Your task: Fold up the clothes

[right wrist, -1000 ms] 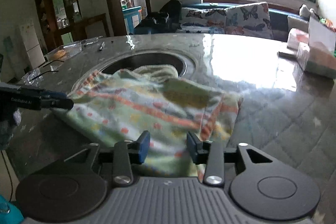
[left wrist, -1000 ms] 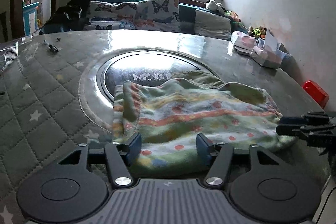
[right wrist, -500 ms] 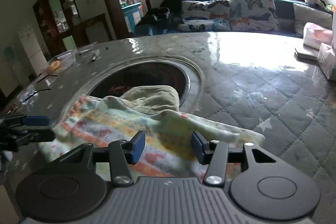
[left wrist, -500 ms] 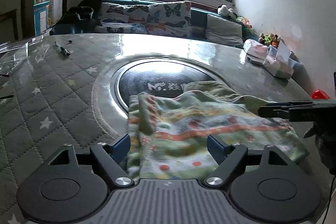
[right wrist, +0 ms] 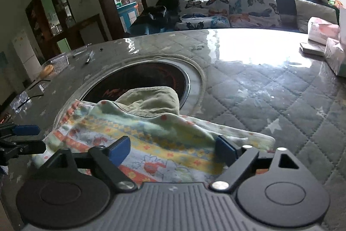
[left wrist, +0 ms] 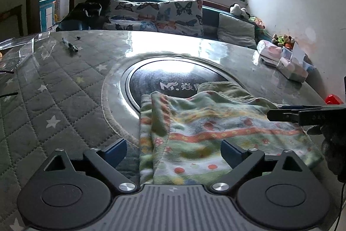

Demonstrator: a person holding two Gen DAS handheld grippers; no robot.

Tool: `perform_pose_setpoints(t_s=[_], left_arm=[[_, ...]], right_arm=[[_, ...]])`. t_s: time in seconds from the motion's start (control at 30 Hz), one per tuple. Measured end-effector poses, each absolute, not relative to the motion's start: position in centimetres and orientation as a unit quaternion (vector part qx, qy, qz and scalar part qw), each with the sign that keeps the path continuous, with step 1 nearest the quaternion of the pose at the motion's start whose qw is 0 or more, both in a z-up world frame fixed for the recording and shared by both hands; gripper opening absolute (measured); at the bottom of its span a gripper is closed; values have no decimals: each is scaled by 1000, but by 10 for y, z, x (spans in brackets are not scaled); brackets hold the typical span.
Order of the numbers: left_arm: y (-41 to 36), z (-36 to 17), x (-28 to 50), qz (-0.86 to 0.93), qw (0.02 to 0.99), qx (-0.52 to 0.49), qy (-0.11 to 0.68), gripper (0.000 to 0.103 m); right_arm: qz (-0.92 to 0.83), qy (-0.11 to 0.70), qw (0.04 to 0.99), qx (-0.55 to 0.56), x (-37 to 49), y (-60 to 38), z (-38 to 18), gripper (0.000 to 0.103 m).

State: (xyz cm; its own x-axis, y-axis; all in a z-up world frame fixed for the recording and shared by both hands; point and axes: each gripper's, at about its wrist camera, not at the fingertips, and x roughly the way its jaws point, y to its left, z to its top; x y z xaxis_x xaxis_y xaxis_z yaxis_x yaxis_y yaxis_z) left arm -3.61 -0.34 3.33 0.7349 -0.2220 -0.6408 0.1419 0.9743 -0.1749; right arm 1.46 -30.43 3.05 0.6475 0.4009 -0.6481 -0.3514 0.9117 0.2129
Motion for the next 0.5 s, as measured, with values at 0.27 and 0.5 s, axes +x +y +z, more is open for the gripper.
perform_pose_setpoints(t_s=[0.27,0.5], left_arm=[[1,32,-36,-90,929,-59,353,103],[7,36,-39,-96,934,-78,335,103]], right_arm=[[209,367,906,28,14,-296,28,103],[212,375,900,59,19,-303,28,103]])
